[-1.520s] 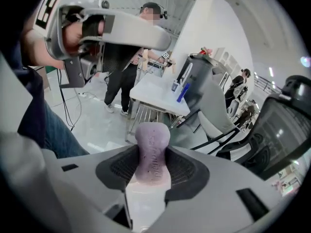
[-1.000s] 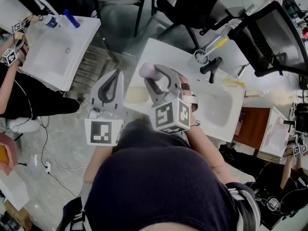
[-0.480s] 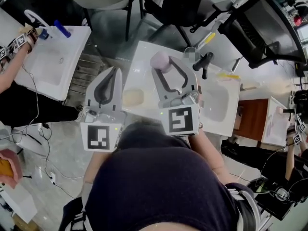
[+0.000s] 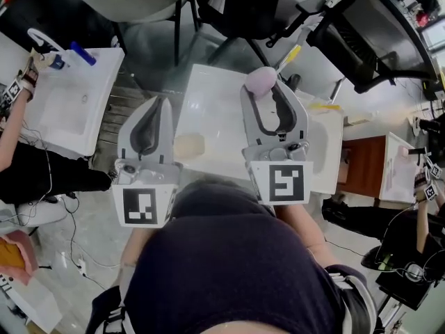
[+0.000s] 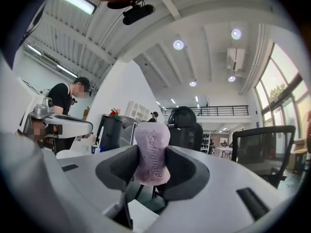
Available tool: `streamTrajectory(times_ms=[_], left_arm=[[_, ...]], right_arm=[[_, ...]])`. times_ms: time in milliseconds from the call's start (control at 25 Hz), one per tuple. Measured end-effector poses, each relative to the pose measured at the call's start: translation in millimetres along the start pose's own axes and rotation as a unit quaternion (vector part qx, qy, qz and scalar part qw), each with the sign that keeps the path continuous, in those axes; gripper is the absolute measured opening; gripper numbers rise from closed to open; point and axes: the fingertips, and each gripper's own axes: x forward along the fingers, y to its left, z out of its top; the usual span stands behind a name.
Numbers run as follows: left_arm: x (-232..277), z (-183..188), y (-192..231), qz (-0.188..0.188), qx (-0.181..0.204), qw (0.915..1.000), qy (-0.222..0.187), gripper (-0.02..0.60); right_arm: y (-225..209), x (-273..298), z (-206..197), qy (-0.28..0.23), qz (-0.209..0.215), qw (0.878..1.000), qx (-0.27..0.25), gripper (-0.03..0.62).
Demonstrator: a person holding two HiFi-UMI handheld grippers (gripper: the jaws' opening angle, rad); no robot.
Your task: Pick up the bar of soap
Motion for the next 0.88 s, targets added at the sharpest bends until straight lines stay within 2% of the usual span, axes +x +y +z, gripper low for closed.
streamTrajectory(times_ms=[200,880], left_arm=[[0.1,11.7,8.3,0.005,0.02,0.9997,-0.01,-0.005],[1.0,10.5,16.4,-0.025,0.01,0.9994,-0.02,-0.005]], right_arm=[[-13.6,-5.7,6.8,-0.014,-0.025,1.0,0.013,0.191],[-5.1,-16.1,5.4,-0.034,-0.055,0.998,0.005,0.192]])
